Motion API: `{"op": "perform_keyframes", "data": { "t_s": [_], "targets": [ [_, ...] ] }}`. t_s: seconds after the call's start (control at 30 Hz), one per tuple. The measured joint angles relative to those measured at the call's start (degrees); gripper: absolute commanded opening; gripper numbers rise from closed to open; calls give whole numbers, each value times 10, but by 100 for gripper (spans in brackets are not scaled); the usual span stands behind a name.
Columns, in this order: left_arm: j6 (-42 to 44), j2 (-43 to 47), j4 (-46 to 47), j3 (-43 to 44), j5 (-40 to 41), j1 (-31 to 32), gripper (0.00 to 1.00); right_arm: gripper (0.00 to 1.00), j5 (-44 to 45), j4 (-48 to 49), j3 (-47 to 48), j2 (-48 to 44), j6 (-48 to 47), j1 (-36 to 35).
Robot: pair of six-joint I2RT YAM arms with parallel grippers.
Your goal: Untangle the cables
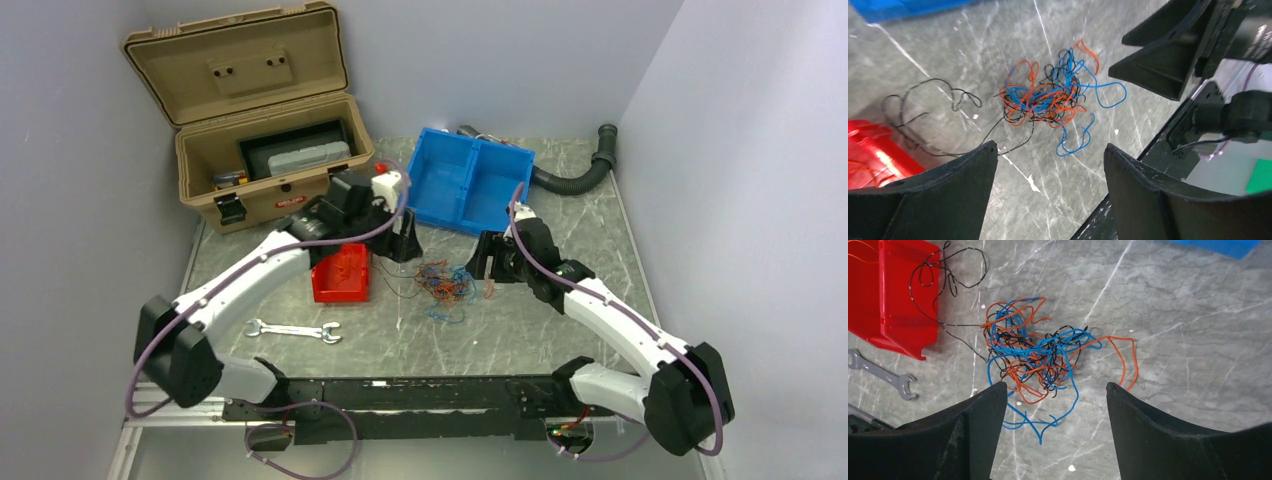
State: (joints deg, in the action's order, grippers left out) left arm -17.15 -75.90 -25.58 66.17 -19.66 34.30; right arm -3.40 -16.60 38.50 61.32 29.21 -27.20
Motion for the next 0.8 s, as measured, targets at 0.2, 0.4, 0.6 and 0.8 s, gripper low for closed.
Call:
{"op": "perform_keyframes", "data": {
  "t_s": [0.2, 0.4, 0.6, 0.8],
  "targets": [
    [31, -122, 9, 22, 10, 55, 83, 76, -42, 35, 0, 25, 6, -2],
    [44, -222, 12, 56, 1, 69, 81, 73, -87, 61, -15, 41, 5, -4],
    [46, -287, 11, 74, 0, 68, 78, 71, -104, 67, -42, 56, 6, -5],
    [54, -325, 7, 79, 1, 72, 71, 65, -108, 87, -49, 82, 9, -5]
  ]
}}
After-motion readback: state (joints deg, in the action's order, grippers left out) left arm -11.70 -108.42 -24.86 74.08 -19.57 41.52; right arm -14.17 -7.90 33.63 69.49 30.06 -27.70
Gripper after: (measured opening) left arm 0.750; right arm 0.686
